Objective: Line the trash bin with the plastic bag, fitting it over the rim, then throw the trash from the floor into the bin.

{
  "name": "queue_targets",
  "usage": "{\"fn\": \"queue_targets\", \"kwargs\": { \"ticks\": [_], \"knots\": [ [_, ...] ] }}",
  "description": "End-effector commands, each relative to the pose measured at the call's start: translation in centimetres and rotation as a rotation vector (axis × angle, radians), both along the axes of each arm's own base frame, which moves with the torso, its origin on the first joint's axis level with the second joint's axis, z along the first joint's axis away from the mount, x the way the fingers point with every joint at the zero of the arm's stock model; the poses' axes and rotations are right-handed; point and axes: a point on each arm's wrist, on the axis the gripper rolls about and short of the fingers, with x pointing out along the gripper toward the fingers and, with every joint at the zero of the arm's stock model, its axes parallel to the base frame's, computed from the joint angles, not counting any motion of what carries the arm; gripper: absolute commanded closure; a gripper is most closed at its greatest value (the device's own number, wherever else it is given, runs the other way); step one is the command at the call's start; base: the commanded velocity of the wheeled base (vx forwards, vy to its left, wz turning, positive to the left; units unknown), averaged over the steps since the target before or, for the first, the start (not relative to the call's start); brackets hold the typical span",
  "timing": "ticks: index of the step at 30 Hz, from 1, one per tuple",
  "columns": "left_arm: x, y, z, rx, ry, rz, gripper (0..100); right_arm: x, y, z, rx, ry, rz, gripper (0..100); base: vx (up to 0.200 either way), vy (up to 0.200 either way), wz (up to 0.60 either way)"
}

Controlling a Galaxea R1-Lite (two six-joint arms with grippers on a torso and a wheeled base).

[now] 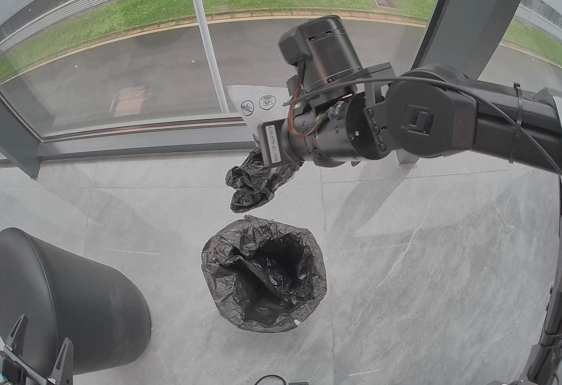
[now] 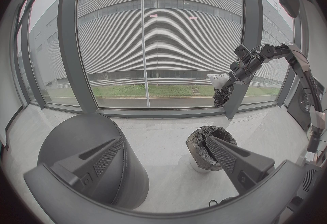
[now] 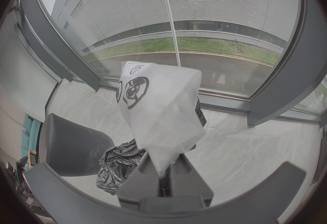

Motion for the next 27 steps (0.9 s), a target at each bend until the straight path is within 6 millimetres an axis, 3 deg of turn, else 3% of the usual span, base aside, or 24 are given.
{"fn": "queue_targets", "kwargs": {
  "ticks": [1,7,17,27],
  "knots": [
    [0.0,0.0,-0.5,0.0,0.001,0.0,0,-1.0,1.7,-0.8,-0.01,0.005,0.036,100,0.0,0.0,0.0],
    [0.0,0.0,-0.5,0.0,0.001,-0.001,0,-1.0,3.3,-2.9,-0.046,0.025,0.066,100,0.0,0.0,0.0],
    [0.0,0.0,-0.5,0.0,0.001,0.0,0,-0.5,6.8,-9.5,-0.133,0.088,0.108,100,0.0,0.0,0.0],
    [0.0,0.0,-0.5,0.0,0.001,0.0,0,0.5,7.8,-14.0,-0.224,0.134,0.126,100,0.0,0.0,0.0]
  ]
}}
